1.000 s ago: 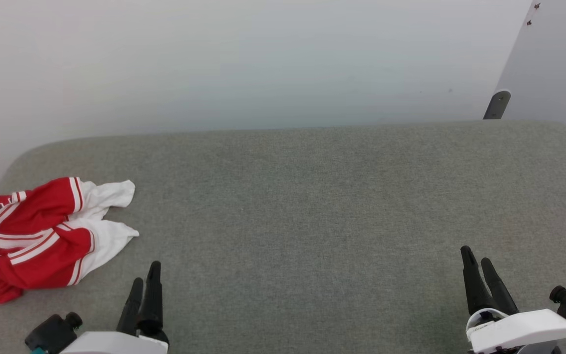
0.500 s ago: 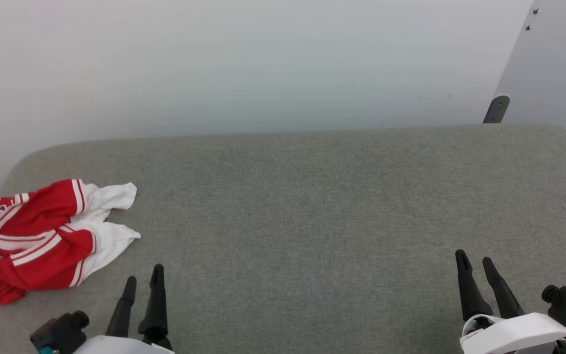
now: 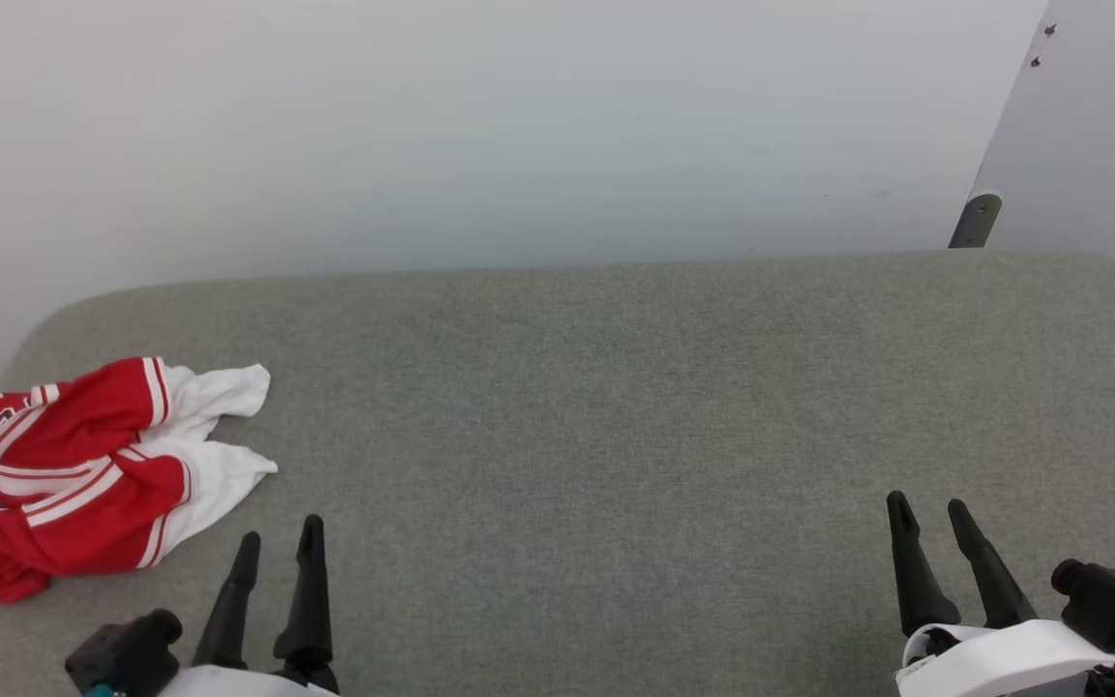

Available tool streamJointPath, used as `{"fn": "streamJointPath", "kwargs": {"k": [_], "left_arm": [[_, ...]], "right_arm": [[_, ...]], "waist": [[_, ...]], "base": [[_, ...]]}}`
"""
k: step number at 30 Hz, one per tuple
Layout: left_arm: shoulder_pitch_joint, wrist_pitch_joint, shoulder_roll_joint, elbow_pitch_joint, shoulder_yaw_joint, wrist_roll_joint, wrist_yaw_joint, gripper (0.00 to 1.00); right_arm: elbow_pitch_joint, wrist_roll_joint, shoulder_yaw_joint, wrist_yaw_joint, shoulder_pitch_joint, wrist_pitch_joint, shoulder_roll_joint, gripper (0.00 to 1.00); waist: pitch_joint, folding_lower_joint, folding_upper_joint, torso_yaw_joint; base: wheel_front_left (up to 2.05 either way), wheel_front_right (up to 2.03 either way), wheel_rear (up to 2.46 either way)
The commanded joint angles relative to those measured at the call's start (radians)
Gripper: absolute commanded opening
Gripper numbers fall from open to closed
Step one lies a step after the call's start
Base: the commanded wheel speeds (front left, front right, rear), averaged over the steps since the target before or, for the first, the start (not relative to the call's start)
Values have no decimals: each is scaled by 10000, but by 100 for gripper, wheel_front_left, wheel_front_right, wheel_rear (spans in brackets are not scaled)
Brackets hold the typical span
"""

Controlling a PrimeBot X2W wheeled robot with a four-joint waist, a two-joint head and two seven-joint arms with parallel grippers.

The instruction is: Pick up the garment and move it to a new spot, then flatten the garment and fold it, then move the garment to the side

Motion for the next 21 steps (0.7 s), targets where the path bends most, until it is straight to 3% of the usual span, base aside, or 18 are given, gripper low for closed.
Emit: {"fn": "streamJointPath", "kwargs": {"k": [1, 21], "left_arm": [[73, -96, 14, -104, 24, 264, -47, 100], [285, -507, 40, -295, -51, 1883, -155, 100]], "right_arm": [[-104, -247, 23, 8, 47, -96, 5, 100], [-304, -1786, 153, 9, 123, -426, 3, 100]], "waist": [[-10, 0, -1, -5], [-96, 0, -1, -34]], "base": [[0, 0, 0], [0, 0, 0]]}}
